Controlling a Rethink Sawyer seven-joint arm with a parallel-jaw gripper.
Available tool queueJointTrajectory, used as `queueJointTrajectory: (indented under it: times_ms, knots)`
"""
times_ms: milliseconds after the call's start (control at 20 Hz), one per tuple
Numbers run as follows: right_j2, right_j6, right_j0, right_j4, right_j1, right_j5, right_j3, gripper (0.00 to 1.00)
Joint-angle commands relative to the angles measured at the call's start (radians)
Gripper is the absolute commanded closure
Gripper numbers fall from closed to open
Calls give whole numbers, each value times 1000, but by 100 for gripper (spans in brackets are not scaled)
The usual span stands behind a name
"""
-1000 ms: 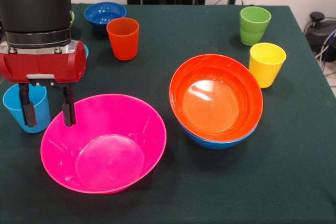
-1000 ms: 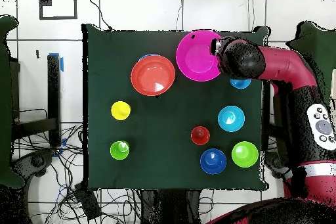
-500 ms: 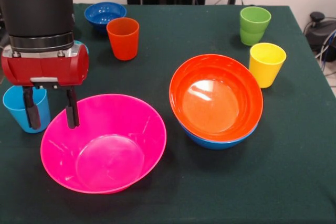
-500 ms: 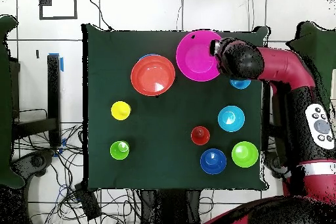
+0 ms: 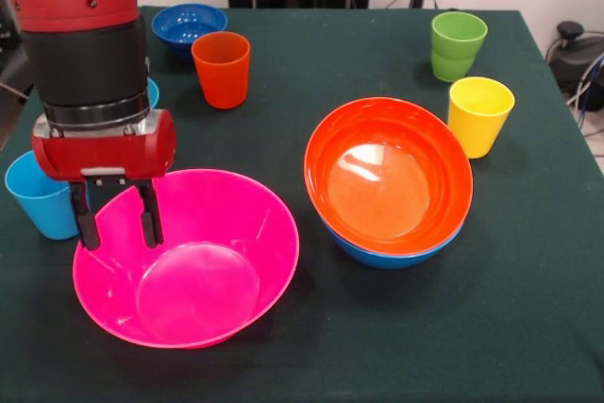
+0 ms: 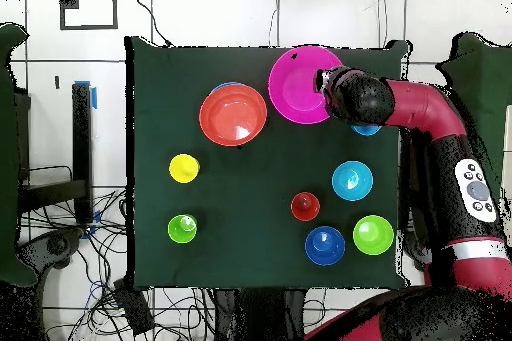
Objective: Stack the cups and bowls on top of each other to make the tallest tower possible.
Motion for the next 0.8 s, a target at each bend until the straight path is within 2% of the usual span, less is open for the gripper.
queueJointTrajectory:
  times_ms: [50, 300, 650, 800]
  knots:
    - [-3, -200, 2, -27, 137, 52, -123, 0]
    - [16, -257, 9, -22, 204, 100, -237, 0]
    - [49, -327, 67, -39, 333, 178, -462, 0]
    - [61, -355, 79, -41, 352, 227, -525, 0]
